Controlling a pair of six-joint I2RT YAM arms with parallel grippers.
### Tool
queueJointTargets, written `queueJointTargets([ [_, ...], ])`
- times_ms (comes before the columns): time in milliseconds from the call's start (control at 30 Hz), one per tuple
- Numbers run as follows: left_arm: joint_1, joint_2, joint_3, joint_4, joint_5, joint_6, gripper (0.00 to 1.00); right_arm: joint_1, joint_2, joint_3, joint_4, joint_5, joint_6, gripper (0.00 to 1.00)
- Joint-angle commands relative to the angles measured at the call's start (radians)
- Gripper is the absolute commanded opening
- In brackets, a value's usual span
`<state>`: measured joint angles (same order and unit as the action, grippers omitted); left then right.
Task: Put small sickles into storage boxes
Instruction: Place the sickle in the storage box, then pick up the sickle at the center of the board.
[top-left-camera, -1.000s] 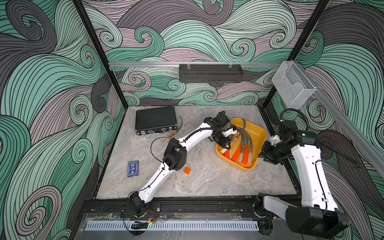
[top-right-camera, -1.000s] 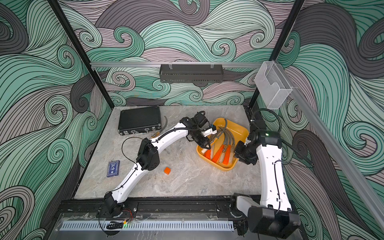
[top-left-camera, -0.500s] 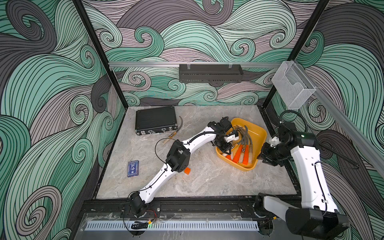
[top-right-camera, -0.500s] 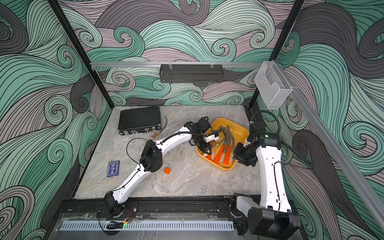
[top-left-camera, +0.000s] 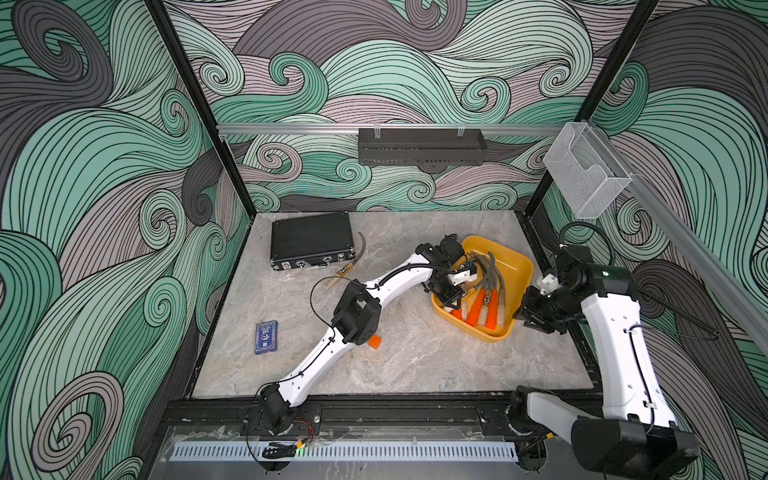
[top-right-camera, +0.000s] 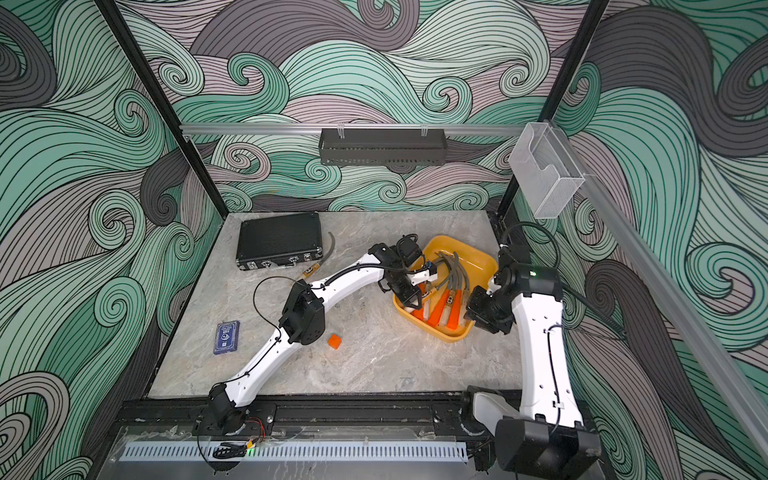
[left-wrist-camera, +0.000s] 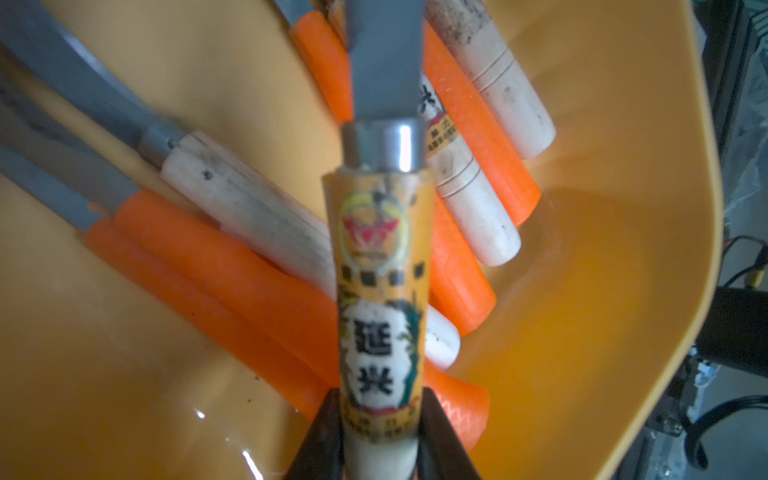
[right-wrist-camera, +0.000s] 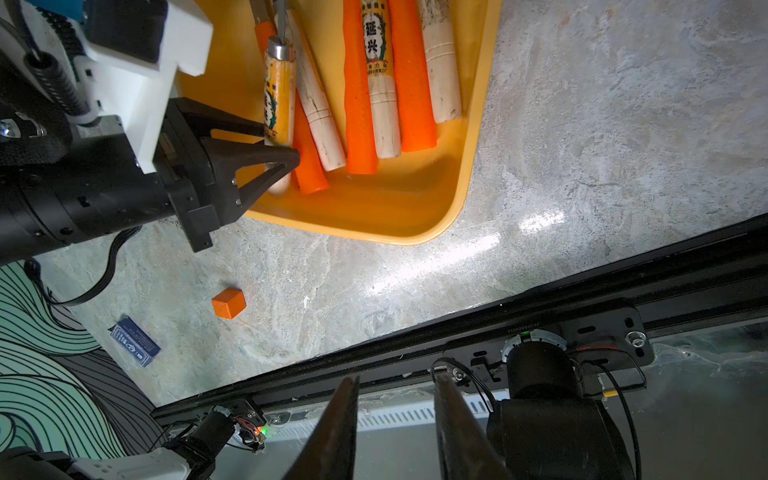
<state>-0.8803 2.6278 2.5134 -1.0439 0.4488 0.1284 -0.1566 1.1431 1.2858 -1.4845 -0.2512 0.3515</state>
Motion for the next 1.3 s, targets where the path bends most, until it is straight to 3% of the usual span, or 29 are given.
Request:
queueJointTargets([
  [0, -0.007, 0.003, 0.026, -0.035, -0.029, 0.016, 0.41, -0.004, -0.016, -0.008, -0.012, -0.011, -0.001, 0.34],
  [167, -0.007, -0.021, 0.044, -0.031, -0.057, 0.019, 0.64, -0.004, -0.017, -0.006, -0.012, -0.012, -0.001, 0.35],
  [600, 0.022, -0.149, 0.089, -0.021, -0.099, 0.066, 0.85, -0.004, -0.008, 0.012, 0.002, -0.007, 0.014, 0.35],
  [833, 0.076, -0.253, 0.076, -0.062, -0.175, 0.126, 0.89, -0.004, -0.002, 0.009, 0.027, -0.009, 0.021, 0.35],
  [1100, 0.276, -0.427, -0.193, -0.115, -0.203, 0.145, 0.89, -0.003, 0.027, -0.015, 0.102, -0.029, 0.043, 0.35],
  [1167, 0.324, -0.459, -0.267, -0.164, -0.256, 0.17, 0.88, -0.001, 0.039, -0.032, 0.134, -0.05, 0.056, 0.35],
  [1267, 0.408, -0.523, -0.45, -0.188, -0.29, 0.194, 0.85, 0.001, 0.058, -0.052, 0.188, -0.064, 0.075, 0.34],
])
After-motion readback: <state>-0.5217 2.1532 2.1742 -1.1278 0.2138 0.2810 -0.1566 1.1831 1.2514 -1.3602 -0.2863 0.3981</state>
